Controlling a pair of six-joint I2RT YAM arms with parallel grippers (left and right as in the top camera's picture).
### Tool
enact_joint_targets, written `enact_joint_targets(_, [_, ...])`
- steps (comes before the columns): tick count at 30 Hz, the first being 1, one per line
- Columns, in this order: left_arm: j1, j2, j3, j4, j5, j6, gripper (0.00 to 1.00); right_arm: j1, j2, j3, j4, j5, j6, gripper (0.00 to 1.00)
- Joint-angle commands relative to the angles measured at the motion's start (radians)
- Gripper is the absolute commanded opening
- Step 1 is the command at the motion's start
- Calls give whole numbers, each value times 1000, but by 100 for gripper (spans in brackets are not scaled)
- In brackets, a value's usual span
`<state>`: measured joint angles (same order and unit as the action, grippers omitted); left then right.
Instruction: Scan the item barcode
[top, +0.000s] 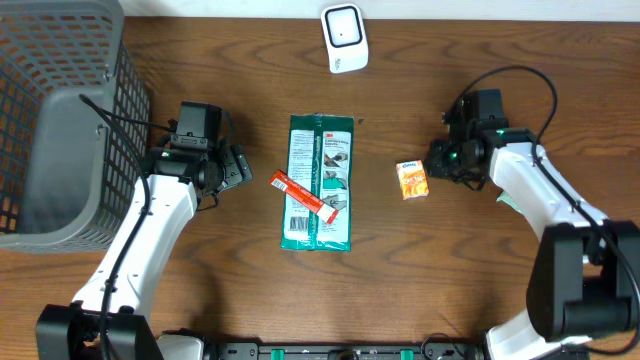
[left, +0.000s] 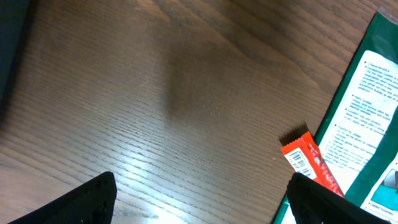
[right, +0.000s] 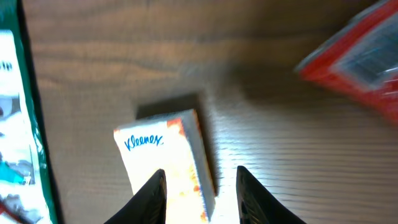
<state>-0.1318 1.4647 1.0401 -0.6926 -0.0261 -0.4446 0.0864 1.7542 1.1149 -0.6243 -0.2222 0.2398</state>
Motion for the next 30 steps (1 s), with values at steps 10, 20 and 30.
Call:
enact_joint_targets(10, [3,5,11,-2,-8,-2,89,-6,100,-12,8,-152,-66,24])
enact_joint_targets(20, [3,5,11,-2,-8,-2,89,-6,100,-12,6,-153,-66,6])
enact_joint_targets(30, [3,5,11,-2,-8,-2,89,48,-13,-4,6,-57,-61,1])
